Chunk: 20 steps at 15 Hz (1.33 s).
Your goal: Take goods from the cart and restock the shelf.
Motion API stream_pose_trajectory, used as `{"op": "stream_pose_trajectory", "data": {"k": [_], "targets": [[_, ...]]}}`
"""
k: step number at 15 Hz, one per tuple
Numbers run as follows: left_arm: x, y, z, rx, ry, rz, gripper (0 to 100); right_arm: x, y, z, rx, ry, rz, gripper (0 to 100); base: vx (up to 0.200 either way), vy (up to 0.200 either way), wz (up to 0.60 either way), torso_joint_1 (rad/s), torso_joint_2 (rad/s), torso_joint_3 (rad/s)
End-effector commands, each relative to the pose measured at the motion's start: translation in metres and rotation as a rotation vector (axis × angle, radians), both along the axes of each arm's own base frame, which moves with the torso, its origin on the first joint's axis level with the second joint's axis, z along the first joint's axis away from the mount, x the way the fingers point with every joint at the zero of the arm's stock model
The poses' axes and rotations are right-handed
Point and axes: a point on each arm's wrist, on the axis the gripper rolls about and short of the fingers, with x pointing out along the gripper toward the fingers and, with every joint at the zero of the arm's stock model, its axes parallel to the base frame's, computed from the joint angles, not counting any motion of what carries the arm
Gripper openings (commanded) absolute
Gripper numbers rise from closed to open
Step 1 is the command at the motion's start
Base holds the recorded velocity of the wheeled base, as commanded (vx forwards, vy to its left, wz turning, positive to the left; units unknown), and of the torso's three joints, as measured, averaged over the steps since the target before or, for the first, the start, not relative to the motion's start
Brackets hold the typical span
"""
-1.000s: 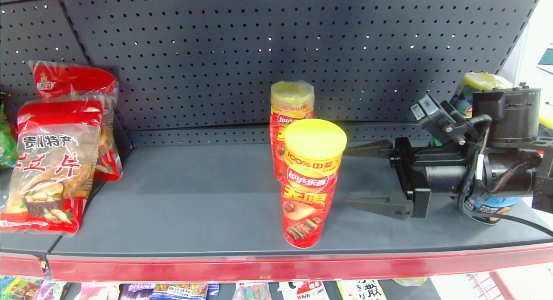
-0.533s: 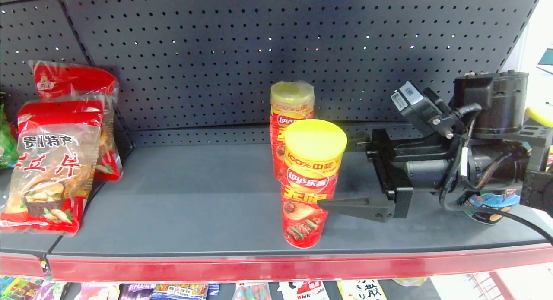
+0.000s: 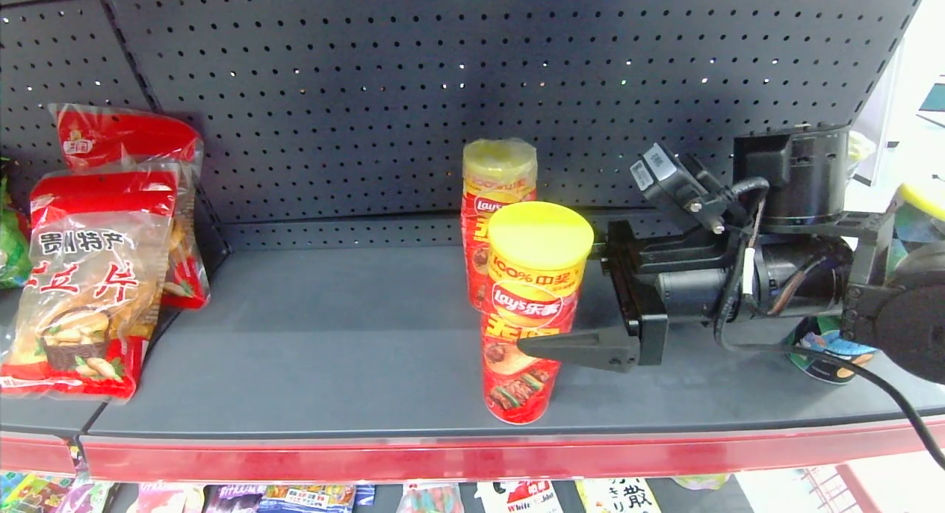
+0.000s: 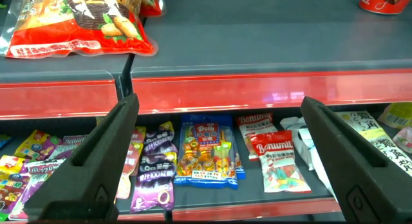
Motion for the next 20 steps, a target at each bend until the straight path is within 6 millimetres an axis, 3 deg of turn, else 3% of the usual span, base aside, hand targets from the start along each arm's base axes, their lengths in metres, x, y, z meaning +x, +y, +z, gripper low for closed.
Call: {"op": "stream_pose_trajectory", "data": {"k": [1,5,20], "targets": [[0.000,0.000,0.000,-0.001,0.002,0.000,100,0.003,-0.008,-0.005,-0.010,0.010,-0.025,100,0.000,0.000,0.00,0.000,0.00,0.000],[0.000,0.000,0.000,-0.001,0.002,0.000,100,0.006,-0.023,-0.018,-0.034,0.040,-0.069,100,0.000,0.000,0.00,0.000,0.00,0.000],[0.000,0.000,0.000,-0.001,0.002,0.000,100,0.014,-0.041,-0.022,-0.049,0.017,-0.120,100,0.000,0.000,0.00,0.000,0.00,0.000]]}}
